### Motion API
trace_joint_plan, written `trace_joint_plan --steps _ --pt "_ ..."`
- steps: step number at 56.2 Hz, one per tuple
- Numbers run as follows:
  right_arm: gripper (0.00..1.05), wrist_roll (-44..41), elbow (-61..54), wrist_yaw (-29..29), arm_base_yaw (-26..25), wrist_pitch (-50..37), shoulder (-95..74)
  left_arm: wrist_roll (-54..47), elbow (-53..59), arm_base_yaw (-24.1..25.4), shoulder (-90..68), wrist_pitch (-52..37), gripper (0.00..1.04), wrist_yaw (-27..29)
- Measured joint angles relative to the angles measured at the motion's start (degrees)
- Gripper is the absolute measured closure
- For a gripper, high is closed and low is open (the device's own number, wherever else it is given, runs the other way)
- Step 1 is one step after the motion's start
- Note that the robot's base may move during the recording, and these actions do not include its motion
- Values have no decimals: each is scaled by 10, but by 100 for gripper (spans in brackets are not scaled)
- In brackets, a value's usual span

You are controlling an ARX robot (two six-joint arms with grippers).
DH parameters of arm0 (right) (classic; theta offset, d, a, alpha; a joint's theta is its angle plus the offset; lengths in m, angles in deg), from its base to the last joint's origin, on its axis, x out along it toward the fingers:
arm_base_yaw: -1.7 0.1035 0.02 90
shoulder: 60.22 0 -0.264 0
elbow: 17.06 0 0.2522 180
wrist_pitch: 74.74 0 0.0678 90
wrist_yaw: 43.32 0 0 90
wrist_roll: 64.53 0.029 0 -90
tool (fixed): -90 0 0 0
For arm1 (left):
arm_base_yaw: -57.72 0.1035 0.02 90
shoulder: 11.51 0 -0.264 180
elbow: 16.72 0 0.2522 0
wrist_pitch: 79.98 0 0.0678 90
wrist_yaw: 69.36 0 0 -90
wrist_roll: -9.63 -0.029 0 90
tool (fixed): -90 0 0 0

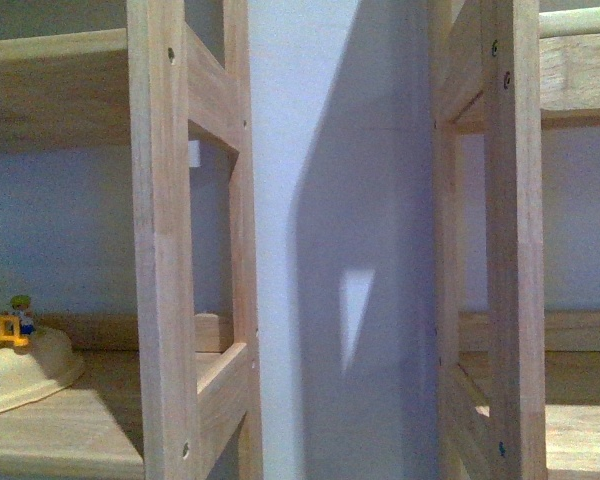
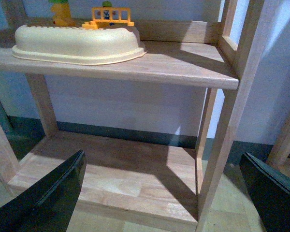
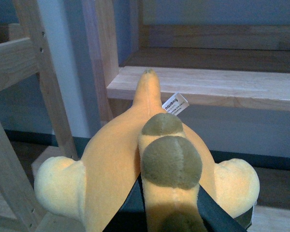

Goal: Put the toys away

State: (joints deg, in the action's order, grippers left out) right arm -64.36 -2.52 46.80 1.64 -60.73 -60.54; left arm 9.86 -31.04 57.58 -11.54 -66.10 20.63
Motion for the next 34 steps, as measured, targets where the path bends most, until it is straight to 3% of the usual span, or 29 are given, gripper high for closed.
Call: trace_joint_plan --steps 14,19,24,34 --pt "95 0 0 0 0 0 0 0 0 0 0 0 6 0" --pt "95 -10 -1 -104 33 -53 0 0 0 0 0 0 6 0" --pt "95 -20 -1 -168 49 -85 1 0 0 0 0 0 6 0" --pt "95 -48 1 -198 69 -100 -25 0 0 0 0 0 6 0"
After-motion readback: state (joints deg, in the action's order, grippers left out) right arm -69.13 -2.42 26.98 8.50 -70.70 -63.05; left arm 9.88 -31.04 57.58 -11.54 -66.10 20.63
